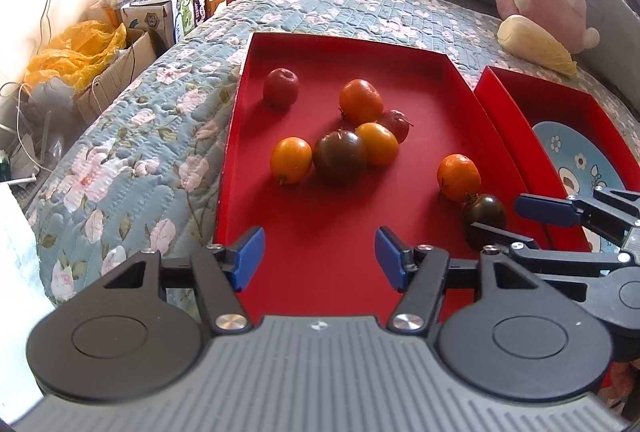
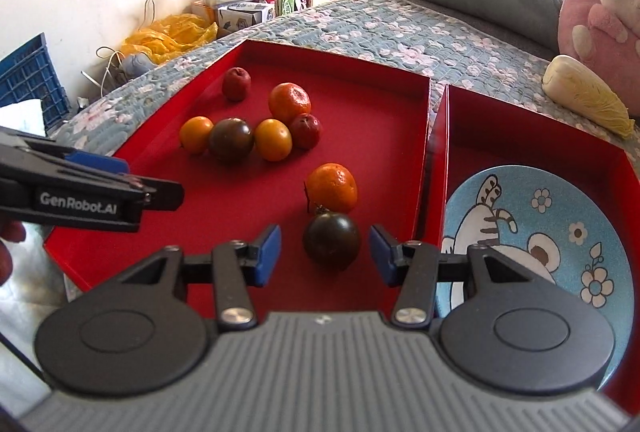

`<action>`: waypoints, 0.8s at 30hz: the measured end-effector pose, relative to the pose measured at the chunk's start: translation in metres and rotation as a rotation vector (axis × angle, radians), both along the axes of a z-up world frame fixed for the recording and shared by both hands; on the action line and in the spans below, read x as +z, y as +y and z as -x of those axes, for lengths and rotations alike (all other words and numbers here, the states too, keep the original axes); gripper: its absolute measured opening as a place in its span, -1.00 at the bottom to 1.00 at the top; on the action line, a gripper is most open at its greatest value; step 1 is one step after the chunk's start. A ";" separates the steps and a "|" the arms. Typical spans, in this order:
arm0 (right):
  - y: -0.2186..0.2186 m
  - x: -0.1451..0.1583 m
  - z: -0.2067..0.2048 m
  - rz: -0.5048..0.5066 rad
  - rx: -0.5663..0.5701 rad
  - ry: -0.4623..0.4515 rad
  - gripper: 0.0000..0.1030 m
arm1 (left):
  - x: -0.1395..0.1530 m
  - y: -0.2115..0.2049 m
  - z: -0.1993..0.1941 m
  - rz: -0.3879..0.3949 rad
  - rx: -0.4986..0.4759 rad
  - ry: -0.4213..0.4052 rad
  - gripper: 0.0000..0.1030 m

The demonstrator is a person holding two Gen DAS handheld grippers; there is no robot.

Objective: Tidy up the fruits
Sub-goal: 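Close the right gripper on the dark brown tomato and lift it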

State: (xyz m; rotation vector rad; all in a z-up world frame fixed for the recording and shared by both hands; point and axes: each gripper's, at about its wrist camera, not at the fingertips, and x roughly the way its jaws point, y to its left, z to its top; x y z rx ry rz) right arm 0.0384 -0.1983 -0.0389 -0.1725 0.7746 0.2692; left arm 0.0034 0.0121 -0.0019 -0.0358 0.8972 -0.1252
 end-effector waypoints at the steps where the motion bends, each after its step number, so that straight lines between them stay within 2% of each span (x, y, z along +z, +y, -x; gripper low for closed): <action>1: 0.000 -0.002 -0.001 0.006 0.000 0.003 0.01 | -0.001 -0.002 -0.001 -0.004 -0.004 0.001 0.30; 8: 0.007 -0.008 -0.013 0.058 0.015 0.051 -0.04 | -0.004 -0.002 -0.012 0.016 0.004 0.007 0.30; 11: 0.010 -0.010 -0.016 0.091 0.033 0.065 -0.24 | -0.005 -0.004 -0.015 0.014 0.000 0.011 0.30; 20: -0.005 -0.002 -0.012 -0.025 0.018 0.076 -0.24 | -0.013 -0.003 -0.030 -0.042 0.037 0.052 0.30; 22: -0.006 0.000 -0.007 -0.029 0.020 0.073 -0.24 | -0.017 -0.001 -0.032 -0.030 0.037 0.072 0.30; 24: -0.010 0.003 -0.003 -0.048 0.014 0.068 -0.24 | -0.014 -0.007 -0.029 -0.004 -0.013 0.057 0.30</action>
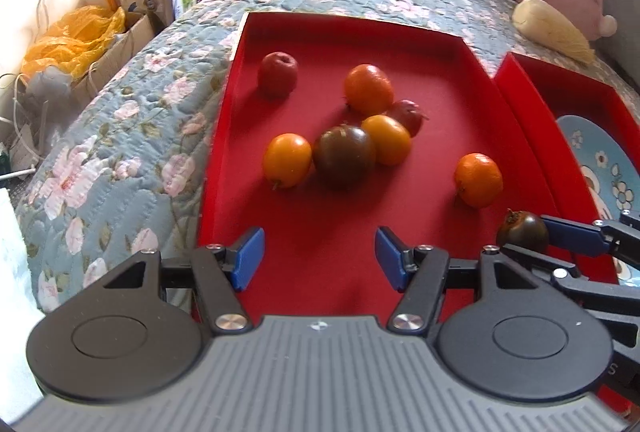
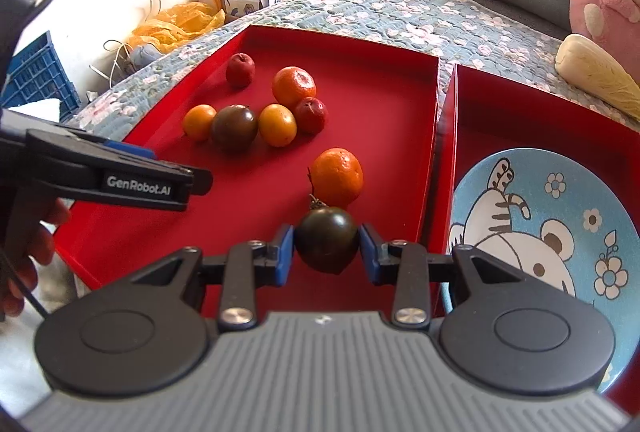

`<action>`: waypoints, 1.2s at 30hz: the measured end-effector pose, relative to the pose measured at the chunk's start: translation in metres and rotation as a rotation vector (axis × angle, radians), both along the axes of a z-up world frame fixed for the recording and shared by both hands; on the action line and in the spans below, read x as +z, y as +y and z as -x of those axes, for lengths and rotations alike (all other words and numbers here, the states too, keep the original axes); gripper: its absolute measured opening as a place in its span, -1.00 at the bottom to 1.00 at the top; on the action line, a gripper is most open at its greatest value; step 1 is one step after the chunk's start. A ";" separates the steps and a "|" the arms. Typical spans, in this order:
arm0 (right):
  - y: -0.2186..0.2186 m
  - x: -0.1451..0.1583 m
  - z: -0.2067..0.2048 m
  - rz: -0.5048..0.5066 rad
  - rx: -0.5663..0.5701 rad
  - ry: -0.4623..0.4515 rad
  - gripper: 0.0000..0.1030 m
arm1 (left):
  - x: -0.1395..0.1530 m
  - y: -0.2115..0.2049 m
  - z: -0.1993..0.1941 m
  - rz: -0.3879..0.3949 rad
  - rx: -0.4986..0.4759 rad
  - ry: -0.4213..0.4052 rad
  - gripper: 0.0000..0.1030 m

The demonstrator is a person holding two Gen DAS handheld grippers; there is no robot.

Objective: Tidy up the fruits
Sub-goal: 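Carry the dark tomato toward the blue plate with the right gripper while the left gripper approaches a tangerine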

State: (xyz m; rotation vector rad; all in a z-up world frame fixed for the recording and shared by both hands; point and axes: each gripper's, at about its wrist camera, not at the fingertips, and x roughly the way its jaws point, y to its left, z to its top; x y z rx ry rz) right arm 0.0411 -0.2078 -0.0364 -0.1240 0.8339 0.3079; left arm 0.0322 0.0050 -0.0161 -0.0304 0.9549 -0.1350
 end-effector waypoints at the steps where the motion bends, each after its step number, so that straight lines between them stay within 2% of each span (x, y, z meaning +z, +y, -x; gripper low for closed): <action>1: -0.002 0.002 0.002 -0.013 -0.004 -0.005 -0.24 | 0.002 -0.005 0.002 0.005 -0.033 -0.021 0.30; 3: -0.005 0.009 0.006 -0.029 -0.008 -0.021 -0.24 | 0.006 -0.013 0.005 0.011 -0.078 -0.053 0.30; 8: -0.012 0.030 0.021 -0.015 -0.021 -0.093 -0.24 | 0.005 -0.024 0.000 0.049 -0.096 -0.039 0.30; 14: -0.027 0.050 0.029 -0.033 -0.054 -0.142 -0.24 | 0.012 -0.058 0.005 0.079 -0.210 -0.093 0.31; 22: -0.041 0.059 0.032 -0.044 -0.077 -0.160 -0.25 | 0.003 -0.084 -0.009 0.045 -0.198 -0.082 0.32; 27: -0.051 0.060 0.036 -0.048 -0.100 -0.166 -0.25 | -0.010 -0.093 -0.020 0.008 -0.189 -0.043 0.29; 29: -0.054 0.059 0.038 -0.046 -0.108 -0.165 -0.25 | -0.014 -0.096 -0.023 0.007 -0.193 -0.029 -0.02; 31: -0.058 0.058 0.040 -0.048 -0.117 -0.162 -0.25 | -0.015 -0.098 -0.023 -0.003 -0.192 -0.036 -0.09; 32: -0.060 0.058 0.040 -0.050 -0.123 -0.159 -0.25 | -0.015 -0.098 -0.023 -0.006 -0.193 -0.037 -0.24; 36: -0.070 0.054 0.042 -0.053 -0.147 -0.157 -0.25 | -0.014 -0.100 -0.022 -0.007 -0.187 -0.044 -0.35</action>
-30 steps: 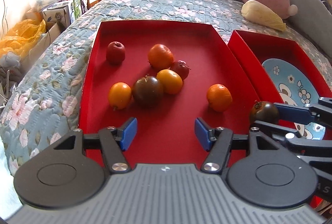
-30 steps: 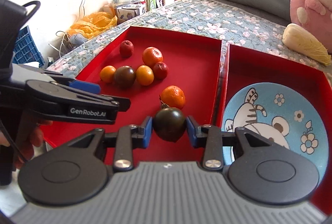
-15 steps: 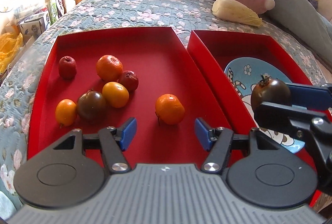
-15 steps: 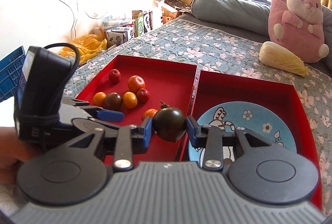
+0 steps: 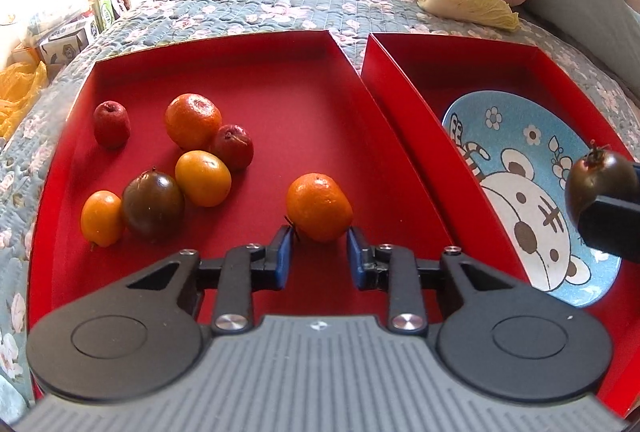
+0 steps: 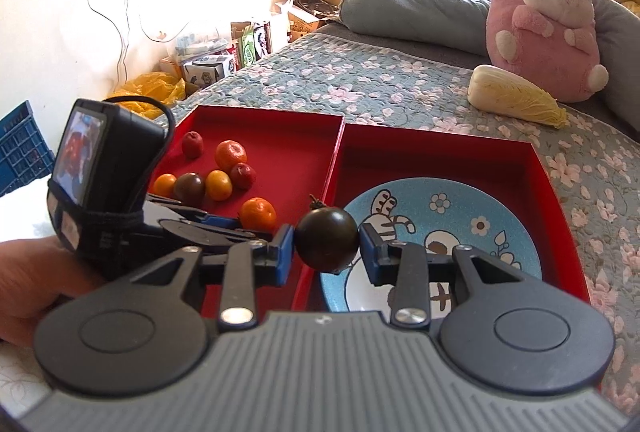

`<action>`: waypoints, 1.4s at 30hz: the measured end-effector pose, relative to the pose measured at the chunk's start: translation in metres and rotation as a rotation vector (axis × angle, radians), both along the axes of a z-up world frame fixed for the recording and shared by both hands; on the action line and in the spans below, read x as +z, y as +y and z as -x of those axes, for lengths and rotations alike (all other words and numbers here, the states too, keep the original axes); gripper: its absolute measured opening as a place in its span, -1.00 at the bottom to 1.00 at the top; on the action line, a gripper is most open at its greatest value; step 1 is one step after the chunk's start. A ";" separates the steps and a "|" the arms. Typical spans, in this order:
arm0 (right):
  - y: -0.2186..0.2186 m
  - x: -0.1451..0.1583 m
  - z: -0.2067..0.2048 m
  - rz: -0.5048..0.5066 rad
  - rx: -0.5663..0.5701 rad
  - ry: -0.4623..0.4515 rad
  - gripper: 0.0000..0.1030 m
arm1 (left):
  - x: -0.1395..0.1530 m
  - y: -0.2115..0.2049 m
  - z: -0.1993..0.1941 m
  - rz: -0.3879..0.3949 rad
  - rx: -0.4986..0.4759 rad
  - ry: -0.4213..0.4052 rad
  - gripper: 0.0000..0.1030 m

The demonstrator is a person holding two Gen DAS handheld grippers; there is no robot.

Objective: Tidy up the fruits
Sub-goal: 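Hold the dark tomato over the plate with the right gripper while the left gripper grasps the tangerine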

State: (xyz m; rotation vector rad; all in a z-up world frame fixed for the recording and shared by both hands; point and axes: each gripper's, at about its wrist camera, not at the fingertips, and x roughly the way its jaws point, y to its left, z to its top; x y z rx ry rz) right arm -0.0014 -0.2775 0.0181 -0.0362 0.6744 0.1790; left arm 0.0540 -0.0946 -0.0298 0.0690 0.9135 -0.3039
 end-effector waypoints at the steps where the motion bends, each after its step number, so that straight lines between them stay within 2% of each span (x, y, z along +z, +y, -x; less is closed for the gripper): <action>1: -0.002 -0.001 0.002 0.001 -0.007 -0.003 -0.25 | 0.001 -0.001 0.002 -0.006 0.002 -0.008 -0.36; 4: -0.010 -0.004 0.004 0.005 -0.029 -0.003 -0.25 | 0.005 0.000 0.004 -0.008 0.004 -0.021 -0.50; 15: -0.046 -0.020 0.001 0.012 -0.135 0.029 -0.25 | 0.009 -0.004 0.009 -0.023 0.011 -0.036 -0.47; 16: -0.048 -0.019 0.001 0.011 -0.139 0.029 -0.25 | 0.008 -0.005 0.008 -0.029 0.013 -0.035 -0.36; 19: -0.050 -0.020 0.001 0.010 -0.147 0.029 -0.25 | 0.007 -0.004 0.007 -0.054 0.045 -0.043 0.33; 20: -0.052 -0.021 0.001 0.008 -0.150 0.030 -0.25 | 0.007 -0.003 0.007 -0.061 0.057 -0.057 0.45; 22: -0.052 -0.022 0.000 0.005 -0.153 0.032 -0.25 | 0.008 -0.002 0.005 -0.057 0.062 -0.068 0.49; 30: -0.052 -0.031 -0.008 0.007 -0.144 0.058 -0.25 | 0.002 -0.008 -0.009 -0.053 0.044 -0.060 0.45; 31: -0.053 -0.031 -0.009 0.009 -0.145 0.060 -0.25 | 0.001 -0.009 -0.011 -0.057 0.036 -0.058 0.33; 32: -0.054 -0.032 -0.010 0.011 -0.146 0.063 -0.25 | 0.000 -0.010 -0.013 -0.062 0.026 -0.051 0.10; 35: -0.057 -0.035 -0.012 0.012 -0.158 0.071 -0.25 | -0.003 -0.007 -0.016 -0.067 0.038 -0.039 -0.06; 37: -0.059 -0.036 -0.013 0.013 -0.163 0.073 -0.25 | -0.003 -0.007 -0.017 -0.077 0.033 -0.048 -0.16; 42: -0.062 -0.043 -0.020 0.023 -0.169 0.098 -0.25 | -0.001 -0.010 -0.013 -0.072 0.008 -0.057 -0.18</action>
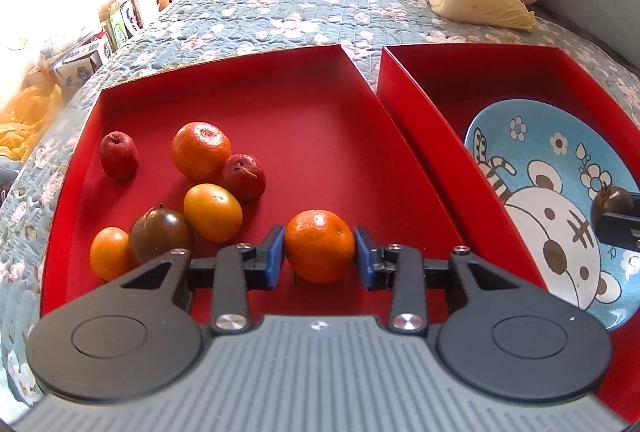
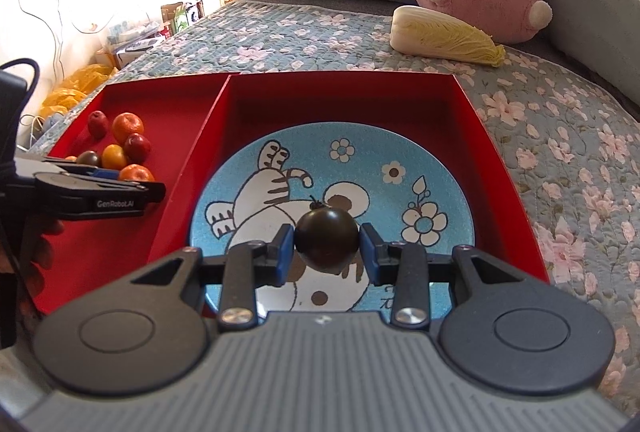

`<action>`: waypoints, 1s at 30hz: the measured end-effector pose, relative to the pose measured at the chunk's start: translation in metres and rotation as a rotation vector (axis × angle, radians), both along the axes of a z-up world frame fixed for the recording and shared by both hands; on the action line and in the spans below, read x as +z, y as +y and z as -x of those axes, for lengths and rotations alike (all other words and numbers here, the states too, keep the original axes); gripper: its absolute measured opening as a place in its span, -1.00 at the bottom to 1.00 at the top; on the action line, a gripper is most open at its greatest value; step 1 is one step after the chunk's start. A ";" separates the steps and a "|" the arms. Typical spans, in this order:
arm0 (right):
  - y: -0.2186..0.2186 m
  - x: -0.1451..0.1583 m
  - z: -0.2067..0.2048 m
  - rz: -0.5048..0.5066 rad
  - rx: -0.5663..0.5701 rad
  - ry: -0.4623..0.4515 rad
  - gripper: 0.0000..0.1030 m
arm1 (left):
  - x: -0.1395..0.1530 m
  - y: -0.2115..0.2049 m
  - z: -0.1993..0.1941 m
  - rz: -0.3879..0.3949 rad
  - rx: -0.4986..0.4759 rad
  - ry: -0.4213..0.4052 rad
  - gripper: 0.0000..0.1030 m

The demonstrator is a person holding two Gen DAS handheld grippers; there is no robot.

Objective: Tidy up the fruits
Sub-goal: 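Hold the dark tomato over the plate with the right gripper while the left gripper grasps the tangerine, then open the right gripper to drop the dark tomato on the plate while the left gripper lifts the tangerine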

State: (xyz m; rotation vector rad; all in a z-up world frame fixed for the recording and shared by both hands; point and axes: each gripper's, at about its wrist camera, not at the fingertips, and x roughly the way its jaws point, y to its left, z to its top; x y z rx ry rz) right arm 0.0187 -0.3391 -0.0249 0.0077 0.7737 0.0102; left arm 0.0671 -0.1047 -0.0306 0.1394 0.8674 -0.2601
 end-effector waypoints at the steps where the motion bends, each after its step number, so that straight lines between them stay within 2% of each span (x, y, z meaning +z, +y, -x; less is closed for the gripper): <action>1: -0.001 -0.002 -0.002 0.004 -0.002 0.009 -0.25 | 0.001 -0.001 0.001 -0.003 -0.007 -0.008 -0.18; 10: -0.008 -0.019 -0.022 0.039 -0.022 0.083 -0.24 | 0.008 -0.002 0.010 -0.003 -0.020 -0.040 -0.18; 16: -0.006 -0.019 -0.032 0.054 -0.023 0.081 -0.22 | 0.014 0.000 0.017 -0.001 -0.022 -0.064 -0.18; 17: -0.006 -0.018 -0.031 0.053 -0.026 0.077 -0.21 | 0.016 0.000 0.018 -0.001 -0.026 -0.070 -0.18; 21: -0.003 -0.009 -0.019 0.057 -0.022 0.014 0.06 | 0.026 0.000 0.027 0.013 -0.031 -0.102 -0.18; 26: 0.000 0.002 0.003 0.042 0.003 -0.034 0.07 | 0.044 -0.003 0.036 0.045 -0.036 -0.152 -0.18; 30: 0.002 0.005 0.019 0.051 0.021 -0.055 0.07 | 0.058 -0.018 0.049 0.047 -0.090 -0.189 -0.18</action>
